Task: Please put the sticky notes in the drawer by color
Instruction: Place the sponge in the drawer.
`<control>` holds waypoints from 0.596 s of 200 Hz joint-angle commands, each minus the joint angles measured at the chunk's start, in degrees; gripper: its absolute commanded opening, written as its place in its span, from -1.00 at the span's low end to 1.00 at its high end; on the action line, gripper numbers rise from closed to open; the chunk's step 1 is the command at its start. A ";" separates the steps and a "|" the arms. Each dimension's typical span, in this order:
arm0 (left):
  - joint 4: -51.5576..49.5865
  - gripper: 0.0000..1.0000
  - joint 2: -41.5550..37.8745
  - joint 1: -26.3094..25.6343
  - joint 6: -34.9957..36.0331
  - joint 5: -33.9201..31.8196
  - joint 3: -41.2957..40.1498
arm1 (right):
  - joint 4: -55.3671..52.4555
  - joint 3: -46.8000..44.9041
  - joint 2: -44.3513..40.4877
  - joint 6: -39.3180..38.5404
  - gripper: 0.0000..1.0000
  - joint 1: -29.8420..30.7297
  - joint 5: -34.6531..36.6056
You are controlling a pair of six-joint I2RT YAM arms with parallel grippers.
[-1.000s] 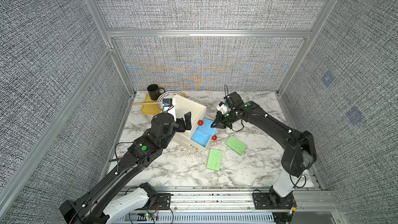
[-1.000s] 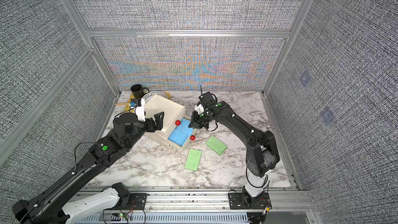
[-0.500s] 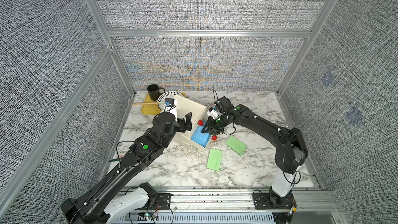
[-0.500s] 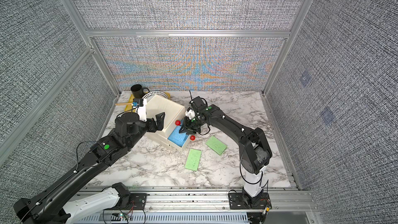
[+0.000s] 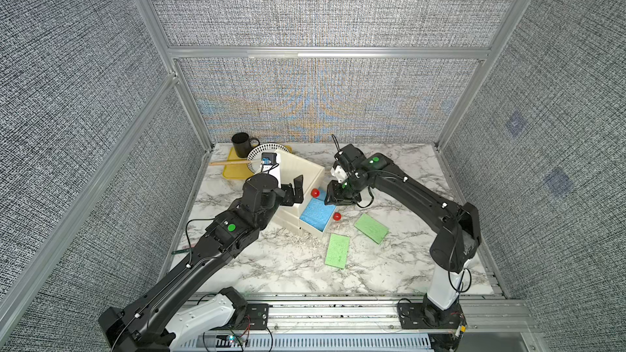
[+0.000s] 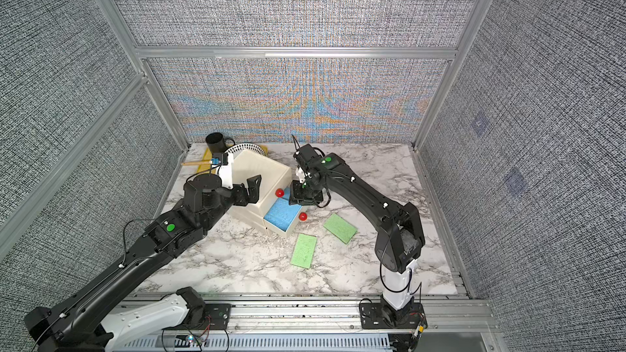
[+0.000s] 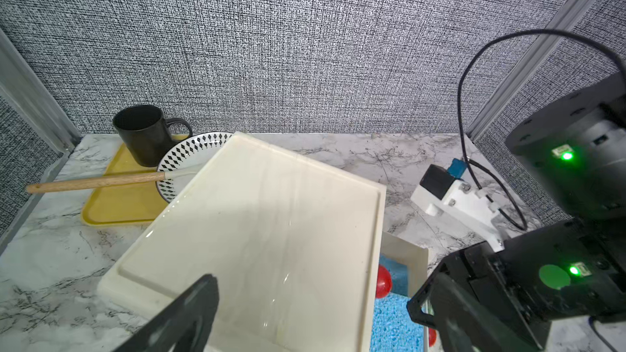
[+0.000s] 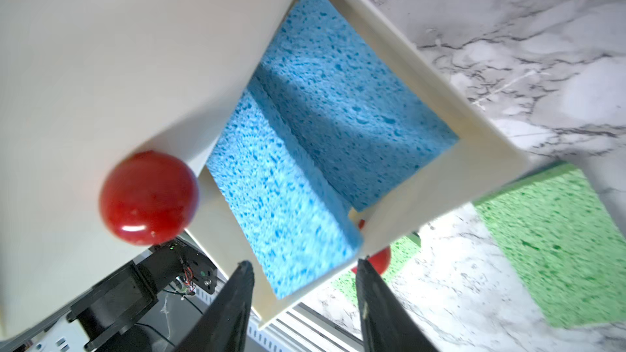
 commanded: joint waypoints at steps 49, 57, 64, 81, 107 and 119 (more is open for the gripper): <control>-0.53 1.00 0.56 0.00 0.78 0.01 0.94 | 3.52 -2.81 -0.65 -1.23 -0.36 -1.62 -3.02; -1.57 1.00 1.12 -0.01 0.95 -0.34 1.46 | 4.47 -3.65 -0.42 -0.91 -0.44 -1.57 -3.61; -2.52 1.00 1.67 -0.01 1.03 -0.48 2.03 | 5.48 -4.38 -0.38 -0.62 -0.50 -1.42 -4.18; -5.03 1.00 3.45 -0.03 1.19 -0.99 3.56 | 8.07 -5.59 -0.20 0.23 -0.57 -1.06 -5.53; -7.31 1.00 5.88 -0.01 0.63 -1.03 5.29 | 9.37 -5.80 1.28 0.95 -0.63 -0.49 -6.74; -7.64 1.00 6.40 -0.01 0.24 -0.81 5.62 | 9.37 -5.55 1.64 1.03 -0.66 -0.15 -6.84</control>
